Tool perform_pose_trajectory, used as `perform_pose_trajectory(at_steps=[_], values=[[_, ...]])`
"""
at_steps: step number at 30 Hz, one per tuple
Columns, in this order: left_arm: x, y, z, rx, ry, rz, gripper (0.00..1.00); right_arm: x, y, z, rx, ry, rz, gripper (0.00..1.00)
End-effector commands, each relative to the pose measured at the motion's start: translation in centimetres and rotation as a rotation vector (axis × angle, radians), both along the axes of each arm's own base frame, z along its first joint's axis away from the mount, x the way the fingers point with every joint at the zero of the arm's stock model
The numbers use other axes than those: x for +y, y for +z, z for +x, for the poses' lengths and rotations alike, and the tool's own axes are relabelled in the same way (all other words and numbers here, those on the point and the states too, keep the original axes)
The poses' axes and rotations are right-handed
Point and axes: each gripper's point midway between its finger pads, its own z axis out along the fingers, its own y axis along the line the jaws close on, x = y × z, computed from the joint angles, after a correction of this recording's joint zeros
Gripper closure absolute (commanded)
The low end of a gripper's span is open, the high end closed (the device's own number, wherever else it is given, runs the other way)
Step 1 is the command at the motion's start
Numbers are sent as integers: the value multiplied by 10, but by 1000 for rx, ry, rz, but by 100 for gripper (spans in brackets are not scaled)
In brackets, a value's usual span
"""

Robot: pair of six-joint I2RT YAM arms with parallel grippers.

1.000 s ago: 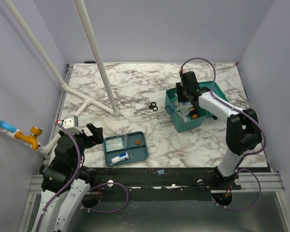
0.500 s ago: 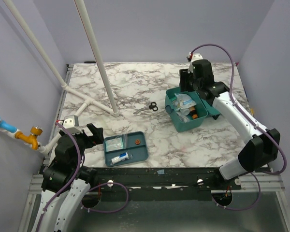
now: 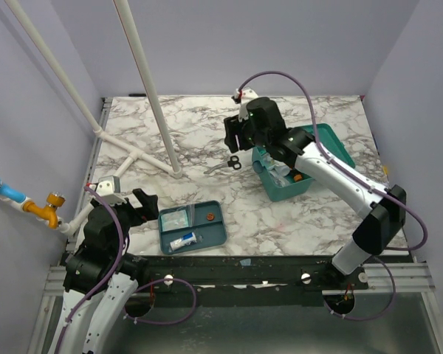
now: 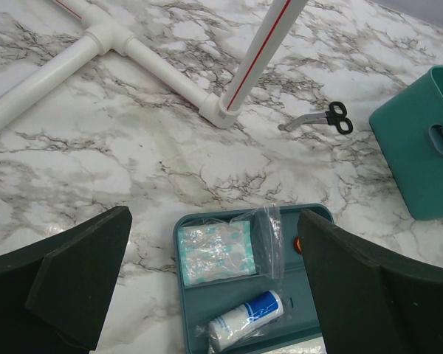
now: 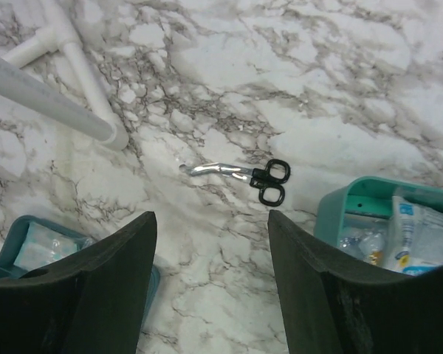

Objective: Organize the medicine kit

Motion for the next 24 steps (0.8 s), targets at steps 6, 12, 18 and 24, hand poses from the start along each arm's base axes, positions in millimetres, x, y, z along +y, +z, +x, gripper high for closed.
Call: perform_pose_trajectory(at_steps=[6, 12, 18, 24], values=[[-3, 0, 1, -9, -17, 0, 1, 45, -74, 21, 158, -82, -28, 35], [-2, 1, 0, -12, -15, -1, 2, 56, -110, 40, 205, -140, -83, 40], [-3, 1, 0, -17, -18, -2, 2, 63, -143, 55, 227, -178, -129, 47], [-3, 2, 0, -21, -19, -3, 2, 67, -171, 67, 248, -221, -163, 57]])
